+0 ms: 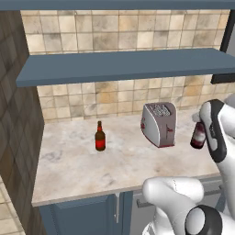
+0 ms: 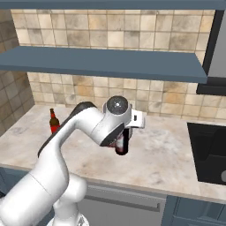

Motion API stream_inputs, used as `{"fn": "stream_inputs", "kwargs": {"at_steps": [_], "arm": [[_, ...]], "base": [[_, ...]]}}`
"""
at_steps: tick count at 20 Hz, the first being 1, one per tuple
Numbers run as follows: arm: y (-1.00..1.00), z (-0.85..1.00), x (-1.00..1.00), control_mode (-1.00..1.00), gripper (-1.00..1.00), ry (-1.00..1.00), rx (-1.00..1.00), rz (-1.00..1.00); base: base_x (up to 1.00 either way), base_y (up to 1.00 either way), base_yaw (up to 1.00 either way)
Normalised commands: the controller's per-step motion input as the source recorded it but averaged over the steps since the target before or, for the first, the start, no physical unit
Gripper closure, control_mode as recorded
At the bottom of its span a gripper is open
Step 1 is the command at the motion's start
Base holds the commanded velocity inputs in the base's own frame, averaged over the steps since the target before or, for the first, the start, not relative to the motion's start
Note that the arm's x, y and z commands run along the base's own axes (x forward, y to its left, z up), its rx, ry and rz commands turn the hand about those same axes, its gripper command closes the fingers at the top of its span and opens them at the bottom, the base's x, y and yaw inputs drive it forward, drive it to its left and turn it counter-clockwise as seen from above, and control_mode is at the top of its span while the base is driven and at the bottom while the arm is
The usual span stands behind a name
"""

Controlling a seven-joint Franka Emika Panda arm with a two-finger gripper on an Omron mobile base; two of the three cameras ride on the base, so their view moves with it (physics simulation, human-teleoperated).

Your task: Move the drinks to the dining counter.

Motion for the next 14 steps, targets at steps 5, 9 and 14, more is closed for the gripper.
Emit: {"fn": "stream_inputs", "kwargs": {"at_steps": [5, 9, 14], "arm": [[0.00, 0.73, -0.45, -1.00, 1.00, -0.05, 0.00, -0.06], [0.01, 0.09, -0.26, -1.00, 1.00, -0.17, -0.03, -0.17], [0.00, 0.14, -0.51, -1.00, 1.00, -0.03, 0.00, -0.29]], "base": [[0.00, 0.00, 0.00], [0.00, 0.00, 0.00], [0.00, 0.00, 0.00]]}}
